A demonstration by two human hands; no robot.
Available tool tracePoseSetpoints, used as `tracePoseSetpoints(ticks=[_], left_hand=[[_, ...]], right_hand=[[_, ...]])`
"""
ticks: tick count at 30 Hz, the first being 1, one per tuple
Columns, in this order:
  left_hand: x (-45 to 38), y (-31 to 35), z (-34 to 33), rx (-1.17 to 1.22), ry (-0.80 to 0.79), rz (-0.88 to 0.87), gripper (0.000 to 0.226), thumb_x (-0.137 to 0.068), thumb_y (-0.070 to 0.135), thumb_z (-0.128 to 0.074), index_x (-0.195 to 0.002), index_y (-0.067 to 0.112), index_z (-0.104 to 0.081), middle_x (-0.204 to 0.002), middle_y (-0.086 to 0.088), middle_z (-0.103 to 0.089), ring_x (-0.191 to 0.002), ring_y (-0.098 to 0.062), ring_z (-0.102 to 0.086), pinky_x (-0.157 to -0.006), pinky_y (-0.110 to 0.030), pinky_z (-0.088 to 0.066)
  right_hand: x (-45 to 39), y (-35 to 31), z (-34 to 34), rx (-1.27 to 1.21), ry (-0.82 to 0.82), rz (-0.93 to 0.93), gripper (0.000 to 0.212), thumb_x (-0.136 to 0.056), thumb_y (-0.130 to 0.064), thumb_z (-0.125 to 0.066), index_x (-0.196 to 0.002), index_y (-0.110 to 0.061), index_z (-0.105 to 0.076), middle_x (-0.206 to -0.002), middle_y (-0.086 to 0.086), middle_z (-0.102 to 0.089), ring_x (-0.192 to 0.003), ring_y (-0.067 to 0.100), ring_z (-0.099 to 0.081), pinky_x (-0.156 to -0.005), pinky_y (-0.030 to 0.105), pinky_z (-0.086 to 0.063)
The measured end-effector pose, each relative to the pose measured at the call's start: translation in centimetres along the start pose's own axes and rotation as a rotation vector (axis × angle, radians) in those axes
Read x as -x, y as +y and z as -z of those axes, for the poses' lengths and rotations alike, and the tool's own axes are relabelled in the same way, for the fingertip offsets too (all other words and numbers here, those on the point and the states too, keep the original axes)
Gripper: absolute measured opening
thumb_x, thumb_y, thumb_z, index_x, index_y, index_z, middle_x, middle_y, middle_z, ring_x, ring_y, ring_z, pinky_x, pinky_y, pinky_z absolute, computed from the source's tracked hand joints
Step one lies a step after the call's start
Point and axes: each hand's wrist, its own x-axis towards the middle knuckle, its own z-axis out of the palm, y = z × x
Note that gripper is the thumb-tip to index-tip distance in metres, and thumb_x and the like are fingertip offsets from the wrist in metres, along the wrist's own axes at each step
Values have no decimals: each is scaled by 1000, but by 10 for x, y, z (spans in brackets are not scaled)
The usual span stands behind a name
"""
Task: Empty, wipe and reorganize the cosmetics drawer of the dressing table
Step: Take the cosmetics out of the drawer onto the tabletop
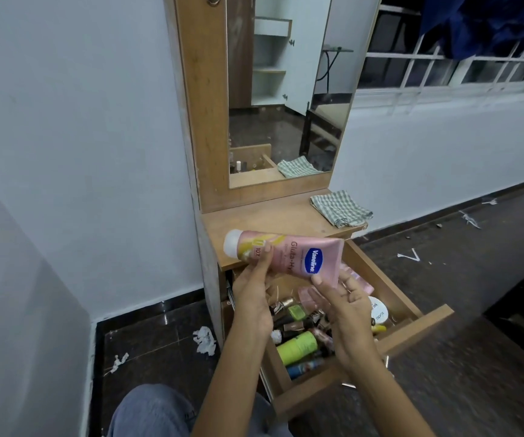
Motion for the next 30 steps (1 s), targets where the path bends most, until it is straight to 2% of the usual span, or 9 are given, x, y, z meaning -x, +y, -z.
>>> tracePoseSetpoints(ticks=[4,9,12,14,18,21,25,28,30], left_hand=[[-10,14,-8,43,-36,118,32,-74,43,-71,-91,17,-68,-80,0,-75,-68,-9,-70,-70,-28,-45],[-31,37,-15,151,-83,219,41,-80,50,-66,-99,14,-67,-83,0,-74,-82,-14,-66,-70,-31,-52],[-44,53,-10,127,-87,231,44,-82,51,-63,-108,16,-66,-96,3,-72,-96,-14,-62,-89,-31,-42],[-48,67,0,18,-100,220,39,-88,46,-59,-110,14,-64,-100,3,-73,-91,-12,-64,-76,-28,-43],[-55,82,25,-522,208,-195,20,-91,23,-63,-105,8,-66,-89,-3,-75,-71,-11,-68,-51,-14,-46],[-70,83,31,-907,257,-643,30,-94,20,-59,-124,15,-61,-121,-1,-65,-100,-11,-61,-78,-13,-46],[-98,74,18,-1167,-20,-659,60,-98,22,-52,-151,25,-22,-141,1,-49,-114,-11,-53,-99,-28,-40],[-115,65,19,-1231,-1,-665,70,-98,17,-51,-153,28,-7,-145,3,-45,-125,-15,-48,-115,-43,-26],[-120,61,23,-1217,29,-682,74,-97,10,-50,-152,30,-3,-142,-1,-46,-122,-15,-48,-109,-33,-35]], right_hand=[[-11,1,-31,-6,-91,59,43,-68,-13,-80,-107,-5,-65,-103,13,-73,-96,20,-71,-78,25,-57],[-48,3,-85,72,-42,219,27,-74,-8,-79,-98,-7,-64,-93,8,-74,-89,17,-71,-74,25,-58],[-77,3,-112,170,-97,276,22,-82,-12,-74,-99,-12,-60,-98,4,-72,-93,17,-71,-75,26,-59],[-97,4,-123,271,-138,311,21,-85,-15,-70,-102,-9,-59,-101,6,-70,-94,18,-70,-79,36,-59],[-137,2,-135,440,-244,306,27,-89,-13,-65,-110,0,-54,-109,14,-66,-102,27,-66,-85,54,-55],[-156,1,-140,567,-357,331,26,-90,-10,-63,-111,1,-53,-108,9,-67,-100,23,-65,-85,52,-55],[-168,8,-141,628,-468,354,30,-89,-10,-63,-116,-1,-53,-114,8,-66,-104,19,-65,-86,42,-57],[-174,19,-138,608,-470,343,35,-88,-7,-65,-120,-3,-52,-118,7,-65,-107,16,-65,-87,35,-57],[-175,27,-137,638,-480,314,39,-85,-6,-68,-121,-6,-52,-118,3,-65,-106,14,-65,-84,24,-57]])
